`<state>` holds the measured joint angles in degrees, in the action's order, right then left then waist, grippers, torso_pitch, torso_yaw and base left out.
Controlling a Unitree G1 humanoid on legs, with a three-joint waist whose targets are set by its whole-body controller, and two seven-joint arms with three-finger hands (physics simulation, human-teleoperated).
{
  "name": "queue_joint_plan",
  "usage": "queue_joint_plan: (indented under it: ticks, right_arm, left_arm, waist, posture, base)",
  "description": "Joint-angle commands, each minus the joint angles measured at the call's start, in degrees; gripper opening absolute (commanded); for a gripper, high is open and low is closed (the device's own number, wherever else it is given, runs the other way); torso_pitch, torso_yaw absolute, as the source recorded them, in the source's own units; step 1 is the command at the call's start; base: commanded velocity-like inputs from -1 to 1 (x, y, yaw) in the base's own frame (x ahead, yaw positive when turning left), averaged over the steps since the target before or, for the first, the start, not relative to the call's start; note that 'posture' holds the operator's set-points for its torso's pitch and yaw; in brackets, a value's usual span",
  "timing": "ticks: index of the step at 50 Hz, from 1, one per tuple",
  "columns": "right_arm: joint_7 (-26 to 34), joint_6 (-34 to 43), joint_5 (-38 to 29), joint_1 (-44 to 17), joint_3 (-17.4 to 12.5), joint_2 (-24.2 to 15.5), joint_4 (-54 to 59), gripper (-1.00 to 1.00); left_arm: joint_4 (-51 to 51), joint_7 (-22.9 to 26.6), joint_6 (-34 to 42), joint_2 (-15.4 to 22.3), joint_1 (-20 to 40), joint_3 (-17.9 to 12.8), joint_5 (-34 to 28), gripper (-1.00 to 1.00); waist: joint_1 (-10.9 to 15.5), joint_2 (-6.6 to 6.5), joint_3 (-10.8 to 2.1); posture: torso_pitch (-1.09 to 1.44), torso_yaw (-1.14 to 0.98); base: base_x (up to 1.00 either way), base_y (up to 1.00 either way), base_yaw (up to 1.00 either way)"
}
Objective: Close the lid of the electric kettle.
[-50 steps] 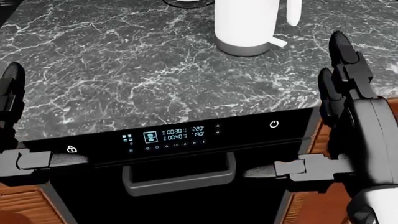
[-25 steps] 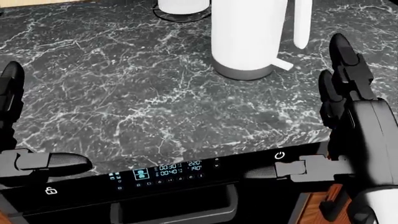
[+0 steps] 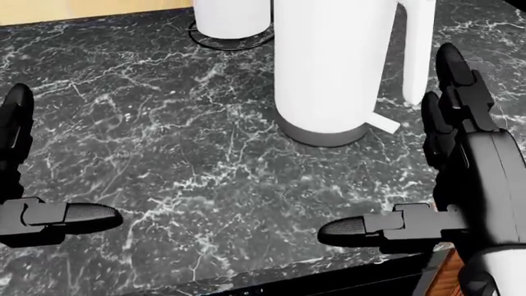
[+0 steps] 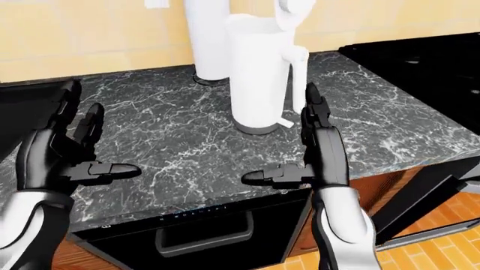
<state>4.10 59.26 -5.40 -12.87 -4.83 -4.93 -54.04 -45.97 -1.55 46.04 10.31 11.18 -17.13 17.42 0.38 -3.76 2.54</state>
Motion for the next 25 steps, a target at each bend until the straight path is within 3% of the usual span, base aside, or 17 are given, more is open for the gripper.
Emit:
queue_joint_plan:
  ticks: [1,2,5,7,8,11,25]
  right_arm:
    - [-0.6,-3.1,-0.3,-1.2,-1.2,-0.2,-1.9,1.0]
    - [-0.6,-3.2,-0.5,-1.0,-0.9,-0.3,-1.9,1.0]
    - [-0.7,-2.7,-0.6,-1.2,-0.7,-0.4,-2.2,1.0]
    - [-0.7,-2.6,-0.7,-1.2,-0.5,-0.5,-2.4,1.0]
    - [-0.7,-2.9,-0.8,-1.1,-0.5,-0.4,-2.2,1.0]
    - [-0.6,-3.2,-0.8,-1.0,-0.6,-0.3,-2.1,1.0]
    - [-0.4,-3.1,-0.8,-1.0,-0.8,-0.4,-2.4,1.0]
  left_arm:
    - [-2.3,0.4,-2.3,0.3,1.5,0.4,0.1,1.0]
    - [-2.2,0.4,-2.3,0.3,1.5,0.4,0.1,1.0]
    - [-2.4,0.3,-1.8,0.3,1.8,0.4,0.2,1.0]
    - [-2.2,0.5,-2.4,0.2,1.5,0.5,0.0,1.0]
    - [-2.4,0.3,-2.0,0.2,1.7,0.4,0.1,1.0]
    - [-2.0,0.4,-2.4,0.2,1.7,0.5,-0.1,1.0]
    - [-2.2,0.4,-2.2,0.4,1.9,0.3,0.3,1.0]
  waist:
    - [-0.1,0.19,0.21]
    - [-0.6,0.47,-1.07]
    - [-0.1,2.83,-0.56]
    - [0.4,5.78,-1.04]
    - [0.3,3.49,-0.6]
    - [0.2,3.67,-1.99]
    - [-0.3,3.01,-2.26]
  posture:
    - [0.0,0.0]
    - [0.0,0.0]
    - [0.0,0.0]
    - [0.0,0.0]
    - [0.0,0.0]
    - [0.0,0.0]
    - [0.0,0.0]
  base:
    - [0.0,0.0,0.0]
    - [0.0,0.0,0.0]
    - [0.0,0.0,0.0]
    - [0.0,0.0,0.0]
    - [0.0,0.0,0.0]
    - [0.0,0.0,0.0]
    - [0.0,0.0,0.0]
